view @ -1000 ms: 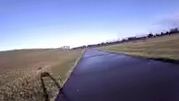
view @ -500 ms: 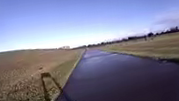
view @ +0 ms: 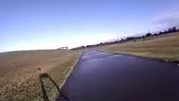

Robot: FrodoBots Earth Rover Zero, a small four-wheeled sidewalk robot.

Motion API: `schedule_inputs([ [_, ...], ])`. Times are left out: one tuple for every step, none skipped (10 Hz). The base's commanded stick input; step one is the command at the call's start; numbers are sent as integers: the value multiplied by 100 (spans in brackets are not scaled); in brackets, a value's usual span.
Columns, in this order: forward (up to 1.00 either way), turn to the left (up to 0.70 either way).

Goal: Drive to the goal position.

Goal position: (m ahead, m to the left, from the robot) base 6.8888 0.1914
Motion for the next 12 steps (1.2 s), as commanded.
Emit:
schedule_inputs([
  [100,0],
  [100,0],
  [100,0],
  [100,0],
  [100,0],
  [100,0],
  [100,0],
  [100,0],
  [100,0],
  [100,0],
  [100,0],
  [100,0],
])
